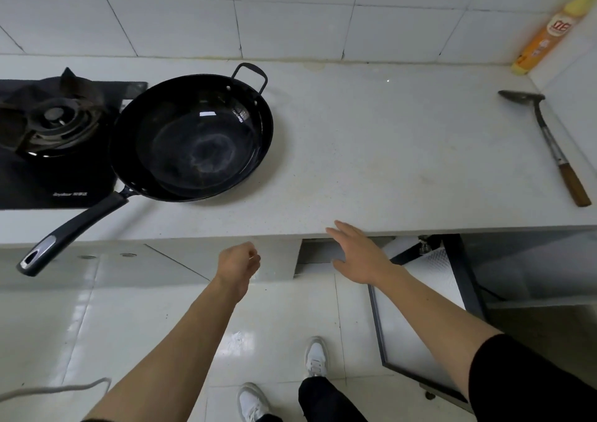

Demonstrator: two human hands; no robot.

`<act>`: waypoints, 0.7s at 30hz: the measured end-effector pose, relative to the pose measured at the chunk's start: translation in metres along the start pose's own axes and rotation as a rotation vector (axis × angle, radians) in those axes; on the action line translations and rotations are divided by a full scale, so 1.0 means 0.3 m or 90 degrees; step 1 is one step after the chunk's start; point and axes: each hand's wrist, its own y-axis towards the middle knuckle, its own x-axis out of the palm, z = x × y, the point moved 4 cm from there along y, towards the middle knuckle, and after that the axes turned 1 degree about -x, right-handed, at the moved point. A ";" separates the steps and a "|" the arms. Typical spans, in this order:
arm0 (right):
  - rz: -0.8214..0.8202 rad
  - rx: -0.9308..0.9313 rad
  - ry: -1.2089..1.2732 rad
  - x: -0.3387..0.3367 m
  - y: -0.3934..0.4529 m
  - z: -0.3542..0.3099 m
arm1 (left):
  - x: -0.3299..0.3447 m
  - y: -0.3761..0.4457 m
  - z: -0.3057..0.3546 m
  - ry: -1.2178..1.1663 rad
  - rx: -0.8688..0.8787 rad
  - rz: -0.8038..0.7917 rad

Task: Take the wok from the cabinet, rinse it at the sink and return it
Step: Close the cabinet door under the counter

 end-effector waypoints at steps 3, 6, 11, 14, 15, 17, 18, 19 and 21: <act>0.051 0.025 0.044 0.000 -0.078 0.046 | 0.075 -0.051 -0.002 0.316 0.123 -0.058; 0.119 0.075 0.082 0.010 -0.185 0.115 | 0.167 -0.096 -0.001 0.596 0.276 -0.096; 0.184 0.237 0.112 0.049 -0.396 0.268 | 0.368 -0.192 -0.017 0.897 0.475 -0.161; 0.227 0.334 0.119 0.067 -0.529 0.368 | 0.469 -0.247 -0.034 1.001 0.520 -0.205; 0.232 0.375 0.118 0.073 -0.571 0.407 | 0.498 -0.259 -0.041 1.024 0.531 -0.215; 0.230 0.446 0.118 0.085 -0.641 0.479 | 0.549 -0.277 -0.053 1.052 0.552 -0.229; 0.219 0.476 0.123 0.091 -0.670 0.508 | 0.572 -0.283 -0.058 1.061 0.560 -0.231; 0.203 0.502 0.131 0.099 -0.693 0.534 | 0.593 -0.288 -0.062 1.070 0.569 -0.231; 0.164 0.543 0.152 0.124 -0.731 0.571 | 0.624 -0.292 -0.072 1.084 0.573 -0.235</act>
